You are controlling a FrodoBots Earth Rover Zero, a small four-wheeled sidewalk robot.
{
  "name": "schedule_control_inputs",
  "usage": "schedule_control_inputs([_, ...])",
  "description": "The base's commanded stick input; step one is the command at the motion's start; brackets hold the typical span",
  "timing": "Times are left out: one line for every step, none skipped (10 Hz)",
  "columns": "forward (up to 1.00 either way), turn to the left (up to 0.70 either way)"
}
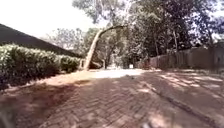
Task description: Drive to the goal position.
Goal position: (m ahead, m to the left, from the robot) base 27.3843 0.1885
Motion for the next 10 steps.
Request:
schedule_control_inputs([0.70, 0.00])
schedule_control_inputs([0.70, 0.00])
schedule_control_inputs([0.70, 0.00])
schedule_control_inputs([0.70, 0.00])
schedule_control_inputs([0.70, 0.00])
schedule_control_inputs([0.70, 0.00])
schedule_control_inputs([0.70, 0.00])
schedule_control_inputs([0.70, 0.00])
schedule_control_inputs([0.70, 0.00])
schedule_control_inputs([0.70, 0.00])
